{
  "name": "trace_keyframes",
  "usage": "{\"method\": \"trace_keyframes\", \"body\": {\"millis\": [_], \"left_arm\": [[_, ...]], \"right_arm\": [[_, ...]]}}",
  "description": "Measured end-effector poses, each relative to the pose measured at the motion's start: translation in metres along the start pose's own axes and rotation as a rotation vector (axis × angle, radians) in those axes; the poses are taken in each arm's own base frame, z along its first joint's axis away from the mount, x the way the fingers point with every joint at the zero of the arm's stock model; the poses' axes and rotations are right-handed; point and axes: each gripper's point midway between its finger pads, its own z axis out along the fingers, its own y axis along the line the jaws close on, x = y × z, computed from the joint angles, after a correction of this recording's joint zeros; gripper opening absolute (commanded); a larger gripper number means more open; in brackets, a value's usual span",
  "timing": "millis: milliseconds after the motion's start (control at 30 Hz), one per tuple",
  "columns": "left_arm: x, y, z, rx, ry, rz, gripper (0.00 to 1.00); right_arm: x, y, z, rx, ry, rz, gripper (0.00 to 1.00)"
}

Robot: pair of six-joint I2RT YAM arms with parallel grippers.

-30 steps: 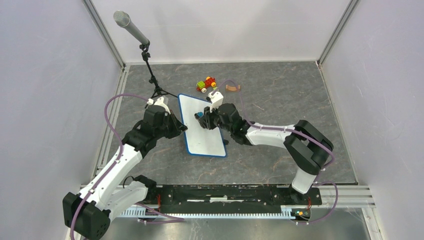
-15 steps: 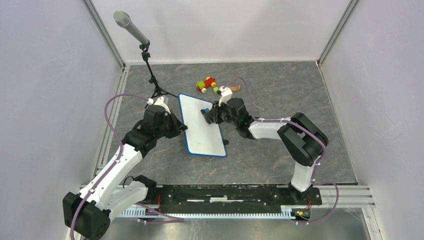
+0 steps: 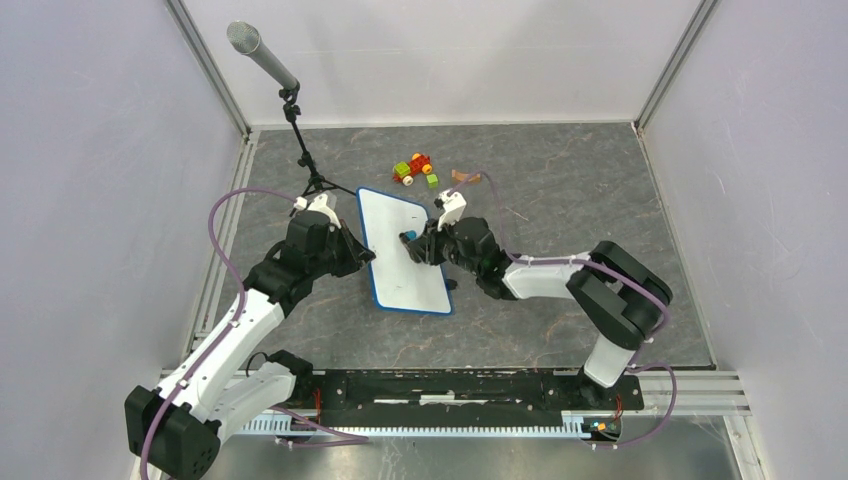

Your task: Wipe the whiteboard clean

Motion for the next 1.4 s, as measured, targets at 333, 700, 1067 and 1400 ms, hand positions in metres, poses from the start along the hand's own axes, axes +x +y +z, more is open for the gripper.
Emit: {"method": "trace_keyframes", "body": {"millis": [333, 700, 1067, 1400], "left_arm": [[0.0, 0.0, 0.0, 0.005, -0.002, 0.0, 0.02], [0.0, -0.002, 0.001, 0.011, -0.001, 0.001, 0.02], [0.0, -0.001, 0.001, 0.01, -0.001, 0.0, 0.02], [0.0, 0.0, 0.002, 0.004, 0.003, -0.003, 0.02]], "right_arm": [[-0.001, 0.035, -0.024, -0.16, -0.074, 0.053, 0.26], [0.016, -0.033, -0.012, 0.004, -0.01, 0.161, 0.26], [-0.03, 0.019, 0.02, -0.031, -0.014, 0.046, 0.26], [-0.042, -0.02, 0.054, -0.03, 0.017, 0.089, 0.26]]}}
